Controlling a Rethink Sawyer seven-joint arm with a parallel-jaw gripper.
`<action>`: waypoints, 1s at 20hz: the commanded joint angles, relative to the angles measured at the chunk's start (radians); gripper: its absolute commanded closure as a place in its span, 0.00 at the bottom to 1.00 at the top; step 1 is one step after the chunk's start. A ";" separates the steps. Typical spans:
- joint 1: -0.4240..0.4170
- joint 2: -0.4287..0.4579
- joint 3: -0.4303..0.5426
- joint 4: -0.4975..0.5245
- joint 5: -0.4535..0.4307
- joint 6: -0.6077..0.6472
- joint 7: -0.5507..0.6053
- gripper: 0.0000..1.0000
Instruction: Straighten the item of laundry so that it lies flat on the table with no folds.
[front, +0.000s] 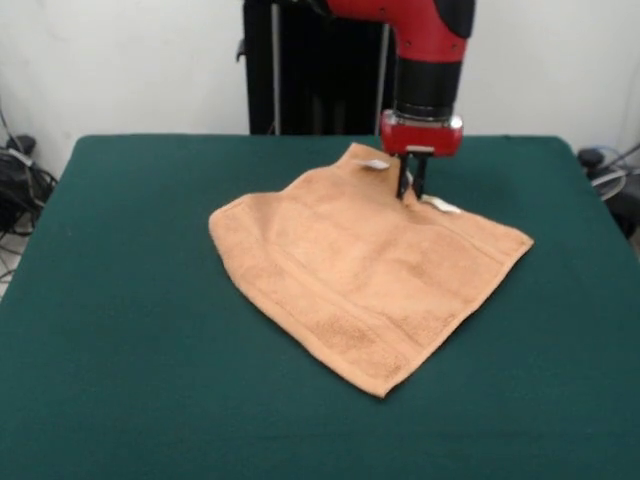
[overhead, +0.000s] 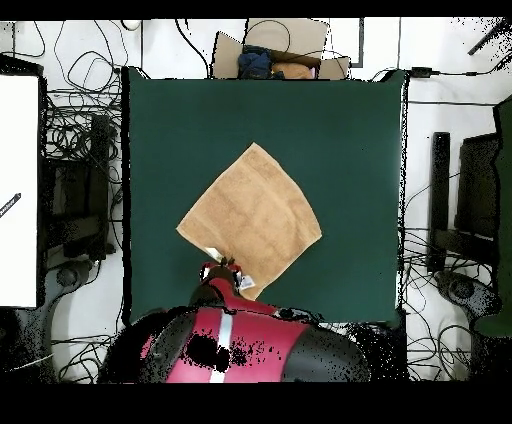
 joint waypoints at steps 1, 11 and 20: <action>0.057 0.013 0.103 0.121 0.095 0.036 0.383 1.00; 0.080 -0.034 0.135 0.168 0.100 0.059 0.448 1.00; 0.047 -0.042 0.139 0.140 0.029 0.103 0.379 0.00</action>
